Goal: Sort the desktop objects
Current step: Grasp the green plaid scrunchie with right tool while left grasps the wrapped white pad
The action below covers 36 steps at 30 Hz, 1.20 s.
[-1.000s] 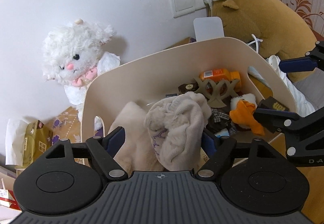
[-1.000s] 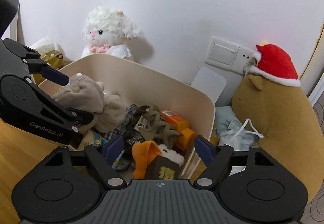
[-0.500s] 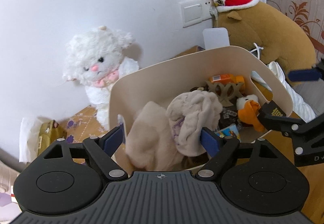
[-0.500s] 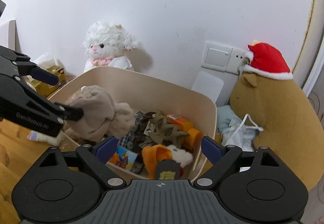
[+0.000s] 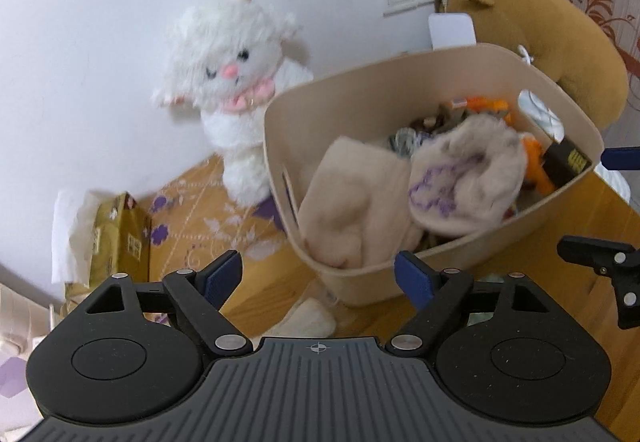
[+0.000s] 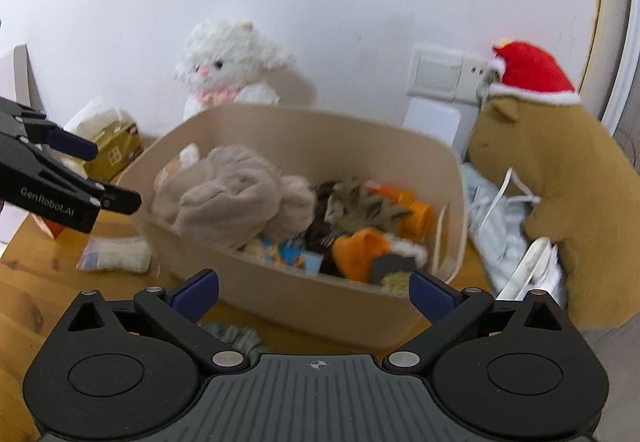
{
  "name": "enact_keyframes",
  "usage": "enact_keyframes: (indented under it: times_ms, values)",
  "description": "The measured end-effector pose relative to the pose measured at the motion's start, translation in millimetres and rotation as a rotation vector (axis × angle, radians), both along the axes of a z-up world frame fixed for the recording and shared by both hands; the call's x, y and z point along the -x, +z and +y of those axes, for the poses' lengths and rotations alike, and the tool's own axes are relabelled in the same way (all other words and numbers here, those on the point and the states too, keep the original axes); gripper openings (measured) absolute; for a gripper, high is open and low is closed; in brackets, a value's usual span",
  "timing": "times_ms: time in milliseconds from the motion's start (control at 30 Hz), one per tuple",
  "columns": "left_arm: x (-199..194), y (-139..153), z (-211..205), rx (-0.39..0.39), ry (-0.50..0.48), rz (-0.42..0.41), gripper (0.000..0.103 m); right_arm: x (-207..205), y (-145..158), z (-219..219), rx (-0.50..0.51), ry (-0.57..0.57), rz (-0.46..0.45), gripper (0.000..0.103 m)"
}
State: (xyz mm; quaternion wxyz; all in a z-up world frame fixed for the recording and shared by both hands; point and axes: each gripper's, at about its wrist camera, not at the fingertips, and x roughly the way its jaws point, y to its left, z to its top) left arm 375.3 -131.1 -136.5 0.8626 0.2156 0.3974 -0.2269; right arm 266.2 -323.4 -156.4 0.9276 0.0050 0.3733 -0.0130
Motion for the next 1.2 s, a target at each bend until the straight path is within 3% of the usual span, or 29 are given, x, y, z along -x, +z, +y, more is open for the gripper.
enact_keyframes:
  times_ms: [367, 667, 867, 1200]
  values:
    - [-15, -41, 26, -0.074, -0.009, 0.084, 0.086, -2, -30, 29, -0.024, 0.036, 0.093, 0.103]
    - [-30, -78, 41, -0.105, -0.02, 0.195, 0.086, -13, -58, 38, -0.095, -0.013, 0.168, 0.103]
    - [-37, -94, 44, -0.1, -0.026, 0.257, 0.086, -20, -73, 47, -0.089, -0.009, 0.212, 0.103]
    - [-41, -105, 44, -0.094, -0.043, 0.22, 0.086, -30, -91, 61, -0.061, 0.016, 0.283, 0.103]
